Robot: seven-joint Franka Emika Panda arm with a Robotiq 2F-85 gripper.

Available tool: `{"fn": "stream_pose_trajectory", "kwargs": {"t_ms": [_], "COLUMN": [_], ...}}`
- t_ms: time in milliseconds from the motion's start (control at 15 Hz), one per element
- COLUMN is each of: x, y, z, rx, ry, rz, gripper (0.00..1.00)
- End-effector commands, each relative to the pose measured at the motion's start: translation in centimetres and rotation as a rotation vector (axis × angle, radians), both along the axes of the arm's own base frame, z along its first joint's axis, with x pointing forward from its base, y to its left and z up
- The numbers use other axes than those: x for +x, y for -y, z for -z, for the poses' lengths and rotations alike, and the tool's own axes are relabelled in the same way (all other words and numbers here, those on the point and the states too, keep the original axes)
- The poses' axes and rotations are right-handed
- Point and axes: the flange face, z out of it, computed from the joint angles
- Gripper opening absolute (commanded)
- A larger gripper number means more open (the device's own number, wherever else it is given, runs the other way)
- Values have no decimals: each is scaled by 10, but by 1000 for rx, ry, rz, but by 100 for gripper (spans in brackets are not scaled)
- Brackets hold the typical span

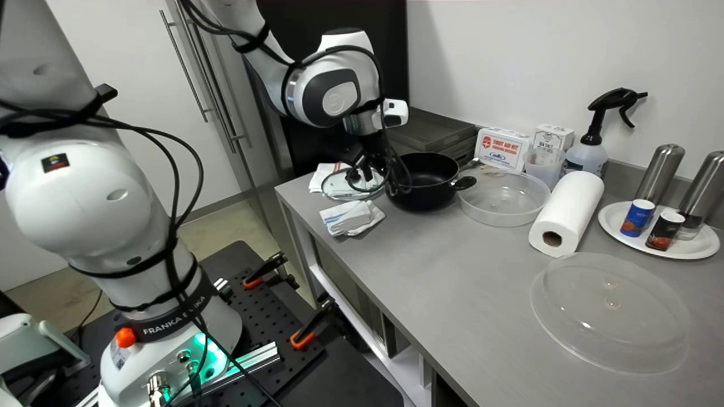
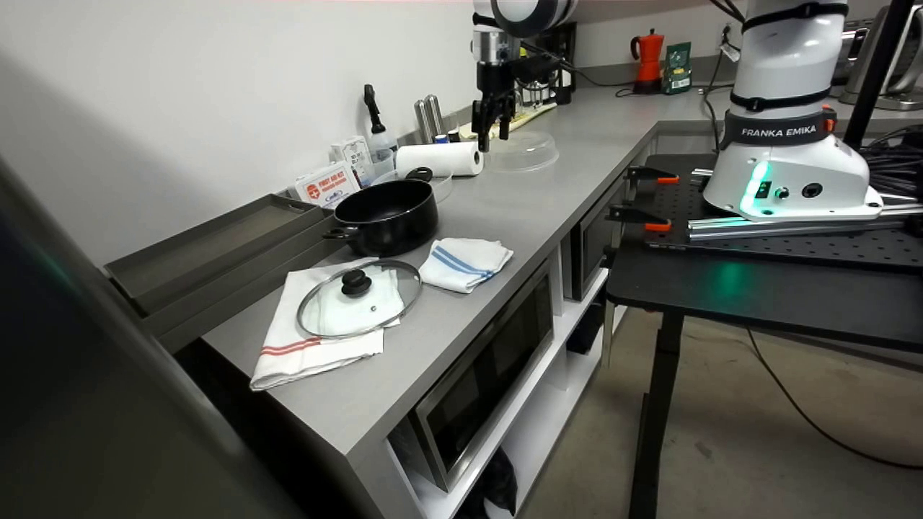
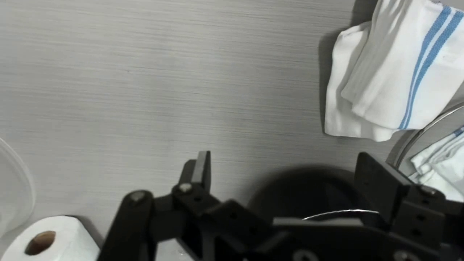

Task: Move the pot

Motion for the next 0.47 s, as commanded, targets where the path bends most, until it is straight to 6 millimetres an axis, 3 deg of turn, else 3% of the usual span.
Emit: {"fn": "stream_pose_trajectory", "kwargs": {"t_ms": [0,400], "x": [-7,-9], "y": [7,9], "z": [-1,0], "rx": [10,10], "ry": [15,16], "rz": [35,38], "gripper": [100,100]}}
